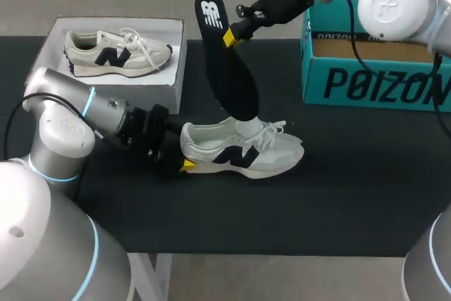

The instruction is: Take the shoe out of the shoebox, open the shoe tongue, remove and reinsert the insole, then place the shoe into the shoebox

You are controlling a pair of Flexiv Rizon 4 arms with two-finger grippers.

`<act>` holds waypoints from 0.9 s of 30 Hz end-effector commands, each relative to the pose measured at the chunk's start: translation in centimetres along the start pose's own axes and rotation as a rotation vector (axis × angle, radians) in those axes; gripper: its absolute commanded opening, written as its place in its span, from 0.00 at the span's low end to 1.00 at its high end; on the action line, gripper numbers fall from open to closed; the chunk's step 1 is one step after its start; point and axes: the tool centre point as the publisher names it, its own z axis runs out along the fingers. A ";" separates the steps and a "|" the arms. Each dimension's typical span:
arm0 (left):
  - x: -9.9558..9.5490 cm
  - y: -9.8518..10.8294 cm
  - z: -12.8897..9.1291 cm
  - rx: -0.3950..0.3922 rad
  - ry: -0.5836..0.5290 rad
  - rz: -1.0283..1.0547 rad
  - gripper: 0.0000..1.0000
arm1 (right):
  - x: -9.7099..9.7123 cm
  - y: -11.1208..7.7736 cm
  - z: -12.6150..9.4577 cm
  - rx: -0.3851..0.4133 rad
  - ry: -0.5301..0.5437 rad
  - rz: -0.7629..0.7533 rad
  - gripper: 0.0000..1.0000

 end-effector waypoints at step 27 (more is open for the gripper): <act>-0.1 0.4 0.4 -0.001 -0.001 0.001 0.00 | 4.2 -4.7 -8.7 -0.296 0.183 -0.112 0.00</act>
